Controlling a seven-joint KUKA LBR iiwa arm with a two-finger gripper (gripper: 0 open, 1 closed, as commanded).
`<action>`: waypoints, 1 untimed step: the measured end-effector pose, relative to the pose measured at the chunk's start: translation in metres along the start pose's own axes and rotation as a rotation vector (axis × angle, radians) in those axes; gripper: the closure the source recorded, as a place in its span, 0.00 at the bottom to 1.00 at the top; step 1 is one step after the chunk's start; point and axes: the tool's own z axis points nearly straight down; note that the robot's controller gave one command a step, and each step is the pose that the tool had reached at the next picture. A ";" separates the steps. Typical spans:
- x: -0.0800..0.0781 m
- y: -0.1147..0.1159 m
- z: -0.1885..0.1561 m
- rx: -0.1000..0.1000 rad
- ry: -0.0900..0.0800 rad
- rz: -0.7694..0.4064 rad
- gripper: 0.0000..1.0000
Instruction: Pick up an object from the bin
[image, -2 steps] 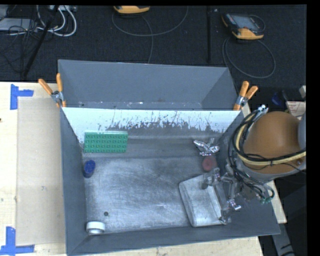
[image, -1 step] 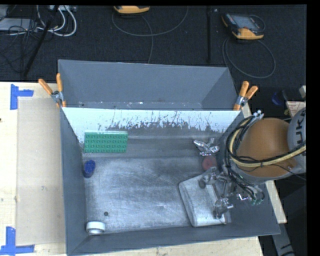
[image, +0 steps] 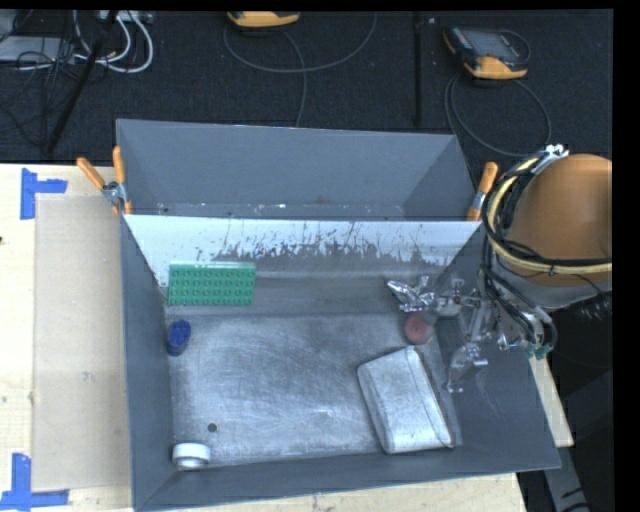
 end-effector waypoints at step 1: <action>-0.093 0.011 0.142 -0.002 0.007 -0.493 0.00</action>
Offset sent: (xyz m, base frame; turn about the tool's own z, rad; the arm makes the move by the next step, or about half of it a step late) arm 0.0914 0.0107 -0.1440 -0.4931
